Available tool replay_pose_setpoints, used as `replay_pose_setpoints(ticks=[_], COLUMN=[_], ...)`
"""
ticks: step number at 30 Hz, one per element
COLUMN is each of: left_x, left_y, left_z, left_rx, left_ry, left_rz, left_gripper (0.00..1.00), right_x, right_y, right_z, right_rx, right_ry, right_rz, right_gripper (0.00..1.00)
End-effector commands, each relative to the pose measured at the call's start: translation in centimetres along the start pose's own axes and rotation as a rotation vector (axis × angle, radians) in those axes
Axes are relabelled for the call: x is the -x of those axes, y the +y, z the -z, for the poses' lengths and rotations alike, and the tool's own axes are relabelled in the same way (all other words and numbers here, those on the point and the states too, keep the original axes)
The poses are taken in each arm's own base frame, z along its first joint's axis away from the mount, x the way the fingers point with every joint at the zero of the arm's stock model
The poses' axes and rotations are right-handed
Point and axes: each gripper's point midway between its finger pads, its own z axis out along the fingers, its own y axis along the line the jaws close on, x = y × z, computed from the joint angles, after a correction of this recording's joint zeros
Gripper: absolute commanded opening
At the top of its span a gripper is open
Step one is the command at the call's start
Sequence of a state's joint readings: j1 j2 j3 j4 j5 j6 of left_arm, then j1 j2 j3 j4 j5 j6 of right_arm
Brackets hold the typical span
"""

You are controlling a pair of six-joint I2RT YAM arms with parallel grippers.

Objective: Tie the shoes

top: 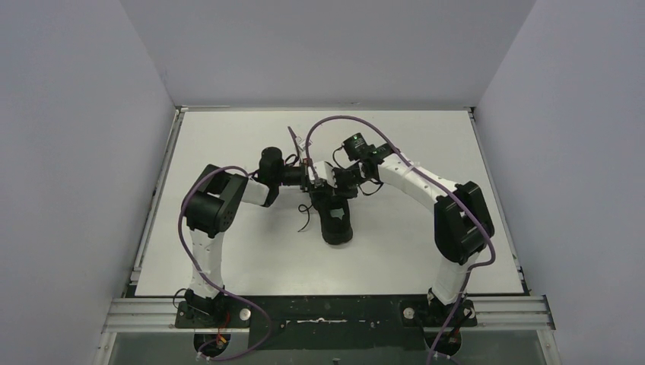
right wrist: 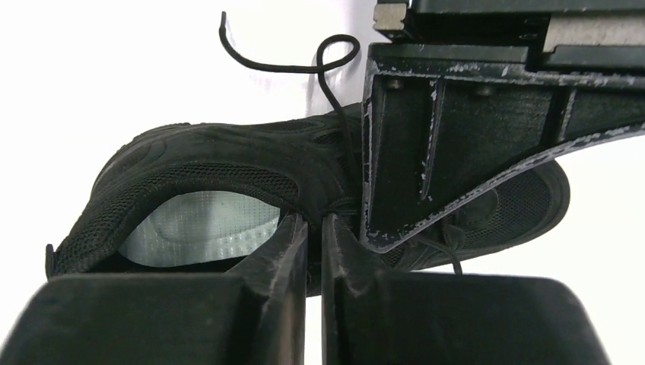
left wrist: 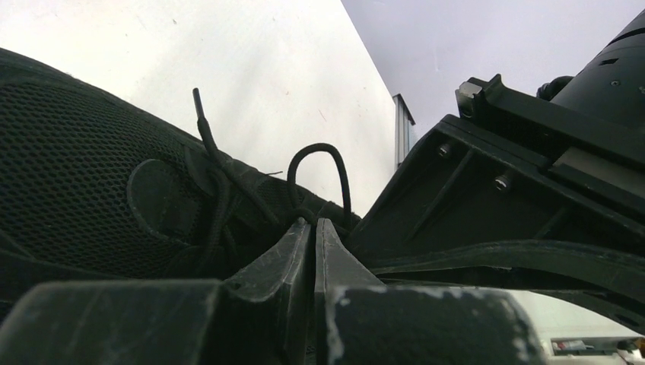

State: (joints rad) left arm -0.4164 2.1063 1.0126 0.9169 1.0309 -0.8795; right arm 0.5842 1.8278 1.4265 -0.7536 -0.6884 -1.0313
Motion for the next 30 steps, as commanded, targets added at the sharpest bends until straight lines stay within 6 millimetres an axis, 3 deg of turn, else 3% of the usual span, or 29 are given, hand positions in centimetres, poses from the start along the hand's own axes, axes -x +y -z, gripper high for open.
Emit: replay_pose_setpoints(ticks=[1,6,10,25,27,30], left_x=[1.3,1.3,1.4,0.7,0.7,0.5], left_y=[-1.0,-1.2,-1.4,-3.1,-3.2,-3.2], left_z=[-0.2,-0.1,-0.1,-1.2,-1.1,-1.1], left_rx=[-0.042,-0.046,-0.048,-0.095,-0.097,-0.097], left_ry=[-0.015,-0.012,-0.014,0.012,0.013,0.017], left_rz=[-0.075,-0.077,-0.083,-0.082,-0.083,-0.081], left_gripper=[0.00,0.00,0.00,0.00,0.00,0.00], right_x=[1.3,1.9,2.4,4.2,3.9,3.8], right_y=[2.4,3.3,4.0,9.4,8.9,6.3], right_z=[1.4,2.1,2.6,4.5,5.3,7.0], right_rx=[0.009,0.010,0.003,0.141,0.078,-0.113], right_ry=[-0.037,-0.052,-0.076,-0.166,-0.161,-0.210], right_rz=[-0.038,-0.094,-0.119,-0.196,-0.219,-0.223], right_gripper=[0.00,0.00,0.10,0.28,0.30,0.39])
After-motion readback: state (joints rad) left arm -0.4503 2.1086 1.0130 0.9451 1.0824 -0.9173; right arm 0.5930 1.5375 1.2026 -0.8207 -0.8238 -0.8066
